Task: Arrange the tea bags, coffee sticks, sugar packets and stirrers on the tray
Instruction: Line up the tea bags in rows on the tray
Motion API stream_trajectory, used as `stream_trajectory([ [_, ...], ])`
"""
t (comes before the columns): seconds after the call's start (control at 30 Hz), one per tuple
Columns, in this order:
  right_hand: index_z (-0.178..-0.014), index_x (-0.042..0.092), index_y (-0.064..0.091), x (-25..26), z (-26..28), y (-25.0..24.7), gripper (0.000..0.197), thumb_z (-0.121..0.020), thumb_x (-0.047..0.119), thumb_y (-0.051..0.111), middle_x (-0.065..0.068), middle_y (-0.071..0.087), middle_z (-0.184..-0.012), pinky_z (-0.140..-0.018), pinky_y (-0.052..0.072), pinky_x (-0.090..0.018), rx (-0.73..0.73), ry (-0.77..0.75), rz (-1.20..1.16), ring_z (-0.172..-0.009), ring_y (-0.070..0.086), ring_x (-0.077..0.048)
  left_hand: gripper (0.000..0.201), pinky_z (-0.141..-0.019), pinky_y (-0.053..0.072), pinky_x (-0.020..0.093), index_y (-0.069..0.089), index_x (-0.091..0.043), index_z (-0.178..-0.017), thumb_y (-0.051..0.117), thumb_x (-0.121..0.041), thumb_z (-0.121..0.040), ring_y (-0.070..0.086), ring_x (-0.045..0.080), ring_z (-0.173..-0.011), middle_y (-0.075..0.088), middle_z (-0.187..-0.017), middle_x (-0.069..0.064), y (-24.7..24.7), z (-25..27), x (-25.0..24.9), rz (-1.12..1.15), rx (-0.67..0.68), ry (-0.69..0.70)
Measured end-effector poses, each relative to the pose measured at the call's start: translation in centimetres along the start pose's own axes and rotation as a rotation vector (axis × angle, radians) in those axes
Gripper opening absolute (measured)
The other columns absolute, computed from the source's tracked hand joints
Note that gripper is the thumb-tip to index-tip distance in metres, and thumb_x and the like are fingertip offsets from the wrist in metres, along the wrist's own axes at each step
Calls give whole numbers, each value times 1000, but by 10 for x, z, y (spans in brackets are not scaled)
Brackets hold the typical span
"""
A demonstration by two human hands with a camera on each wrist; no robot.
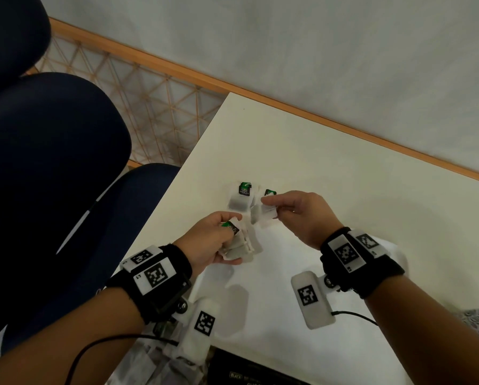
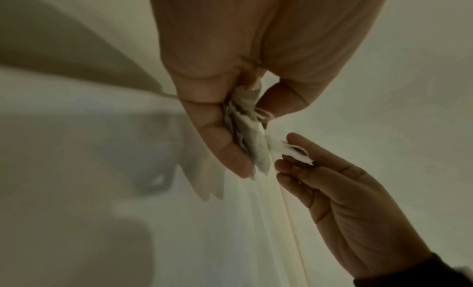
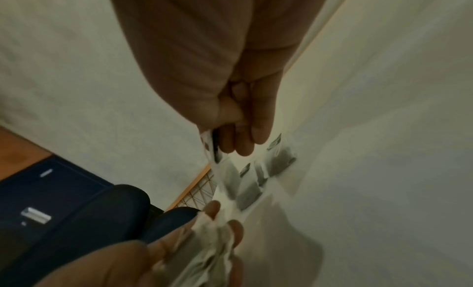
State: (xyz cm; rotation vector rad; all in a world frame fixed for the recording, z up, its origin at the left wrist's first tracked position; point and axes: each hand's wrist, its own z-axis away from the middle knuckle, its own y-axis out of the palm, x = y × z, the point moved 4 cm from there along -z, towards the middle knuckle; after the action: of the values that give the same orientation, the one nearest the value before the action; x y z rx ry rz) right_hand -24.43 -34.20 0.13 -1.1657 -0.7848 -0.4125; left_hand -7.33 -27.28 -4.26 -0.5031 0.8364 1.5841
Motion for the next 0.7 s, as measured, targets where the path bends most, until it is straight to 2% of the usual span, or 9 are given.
stream_trajectory([
  [0.07, -108, 20, 72, 1, -3, -6, 31, -89, 4, 54, 3, 70, -103, -85, 44, -15, -17, -33, 116, -91, 60, -6, 49, -60, 57, 34, 56, -14, -115, 33, 15, -83, 60, 29, -95, 55, -125, 17, -1, -1, 1, -17, 4, 10],
  [0.13, -107, 24, 72, 0, -7, -8, 25, -91, 12, 57, 5, 68, -98, -84, 44, -24, -12, -66, 217, -92, 59, -11, 48, -61, 58, 35, 56, -13, -116, 33, 15, -84, 60, 30, -95, 56, -123, 18, -1, -2, 2, -24, 8, 17],
  [0.2, -102, 29, 74, 0, -10, -9, 19, -90, 21, 62, 8, 59, -90, -77, 42, -26, -18, -124, 287, -87, 53, -9, 46, -62, 57, 35, 58, -13, -114, 33, 12, -85, 62, 28, -90, 58, -118, 17, -2, -2, 1, -30, 10, 23],
  [0.3, -98, 28, 74, 2, -16, -8, 15, -88, 25, 64, 9, 54, -93, -81, 42, -27, 2, -170, 303, -89, 50, -9, 43, -59, 56, 33, 60, -17, -107, 33, 10, -87, 63, 27, -85, 60, -109, 13, -3, -1, 1, -39, 7, 25],
  [0.4, -106, 22, 72, 4, -24, -4, 20, -91, 21, 58, 7, 63, -99, -84, 41, -25, 91, -78, 325, -90, 54, -11, 39, -58, 56, 32, 61, -19, -104, 35, 6, -90, 63, 24, -80, 58, -100, 10, -4, 1, 1, -56, 4, 29],
  [0.5, -112, 22, 69, -1, -35, 3, 24, -93, 22, 54, 4, 66, -112, -85, 41, -23, 133, -23, 368, -103, 58, -15, 34, -59, 57, 34, 61, -17, -104, 36, 4, -92, 63, 24, -79, 59, -100, 11, -4, 2, -1, -48, 1, 27],
  [0.7, -113, 22, 69, -8, -54, 2, 25, -92, 21, 56, 3, 67, -113, -79, 36, -19, 121, 50, 350, -104, 58, -15, 27, -60, 58, 34, 60, -13, -109, 41, -2, -95, 64, 24, -78, 61, -99, 11, -2, -1, -4, -68, 11, 34],
])
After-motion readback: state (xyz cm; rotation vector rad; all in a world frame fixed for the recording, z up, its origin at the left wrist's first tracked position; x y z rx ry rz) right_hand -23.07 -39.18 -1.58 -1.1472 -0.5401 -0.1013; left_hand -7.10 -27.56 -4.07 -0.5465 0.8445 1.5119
